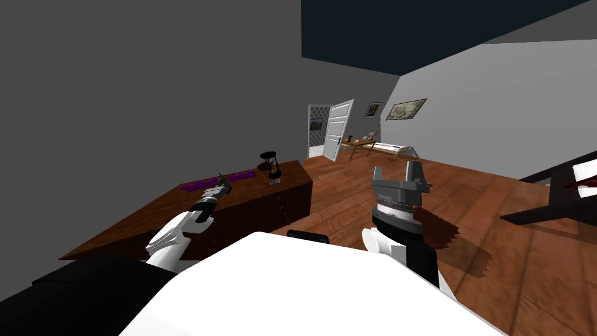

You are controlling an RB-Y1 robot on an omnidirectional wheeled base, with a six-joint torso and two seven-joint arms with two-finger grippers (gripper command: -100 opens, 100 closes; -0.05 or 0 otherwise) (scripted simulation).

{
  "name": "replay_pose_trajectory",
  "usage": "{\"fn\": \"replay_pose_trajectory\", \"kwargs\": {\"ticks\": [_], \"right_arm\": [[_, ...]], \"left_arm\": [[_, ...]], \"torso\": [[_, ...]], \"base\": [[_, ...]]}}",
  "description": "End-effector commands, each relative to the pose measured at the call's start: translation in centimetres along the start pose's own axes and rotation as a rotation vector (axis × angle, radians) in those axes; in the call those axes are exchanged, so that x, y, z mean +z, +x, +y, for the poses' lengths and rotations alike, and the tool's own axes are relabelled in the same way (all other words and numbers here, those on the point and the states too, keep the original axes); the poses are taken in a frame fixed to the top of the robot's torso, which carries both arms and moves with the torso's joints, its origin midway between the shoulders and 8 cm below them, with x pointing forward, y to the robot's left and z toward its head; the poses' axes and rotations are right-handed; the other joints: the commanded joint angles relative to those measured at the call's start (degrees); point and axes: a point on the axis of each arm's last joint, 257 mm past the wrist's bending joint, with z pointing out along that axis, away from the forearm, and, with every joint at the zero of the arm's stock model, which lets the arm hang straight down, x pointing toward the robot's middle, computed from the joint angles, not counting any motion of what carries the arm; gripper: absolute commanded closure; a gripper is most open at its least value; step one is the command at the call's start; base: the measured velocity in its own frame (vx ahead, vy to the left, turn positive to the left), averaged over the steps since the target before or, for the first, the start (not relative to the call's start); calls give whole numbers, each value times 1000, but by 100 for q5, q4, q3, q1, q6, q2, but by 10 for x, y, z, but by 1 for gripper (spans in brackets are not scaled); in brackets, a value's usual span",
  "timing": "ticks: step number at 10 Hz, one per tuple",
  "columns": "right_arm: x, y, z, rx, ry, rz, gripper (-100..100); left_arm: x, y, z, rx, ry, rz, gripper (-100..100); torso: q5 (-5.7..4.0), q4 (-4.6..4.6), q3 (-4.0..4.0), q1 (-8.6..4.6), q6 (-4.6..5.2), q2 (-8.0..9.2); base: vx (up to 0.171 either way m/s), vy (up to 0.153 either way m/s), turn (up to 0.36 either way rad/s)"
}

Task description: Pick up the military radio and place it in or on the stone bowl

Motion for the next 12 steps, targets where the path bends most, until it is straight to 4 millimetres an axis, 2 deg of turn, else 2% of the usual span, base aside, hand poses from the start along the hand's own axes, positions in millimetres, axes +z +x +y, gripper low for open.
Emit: {"fn": "replay_pose_trajectory", "kwargs": {"ticks": [1,2,3,5,7,8,11,12], "right_arm": [[0,0,0,0,0,0,0],[0,0,0,0,0,0,0],[0,0,0,0,0,0,0],[0,0,0,0,0,0,0],[0,0,0,0,0,0,0],[0,0,0,0,0,0,0],[0,0,0,0,0,0,0],[0,0,0,0,0,0,0]], "left_arm": [[7,-8,28,2,-58,-1,100],[10,-14,44,3,-93,-2,100],[10,-14,44,3,-93,-2,100],[14,-24,73,-2,-158,-3,100],[19,-31,97,-13,-217,-1,100],[19,-31,97,-13,-217,-1,100],[25,-39,123,-36,-294,7,100],[25,-39,123,-36,-294,7,100]], "torso": [[0,0,0,0,0,0],[-1,1,-2,-2,10,-5],[-2,2,-2,-1,9,-5],[5,4,0,17,1,-3],[3,6,-1,16,16,-7],[6,6,-2,20,15,-10],[9,9,1,34,17,-7],[10,10,1,42,19,-8]], "base": [[-29,-61,-313],[-34,-48,-331],[-15,-24,-96],[-12,-17,-214],[-16,2,-393],[-6,12,-111],[-11,33,-309],[-10,49,-136]]}}
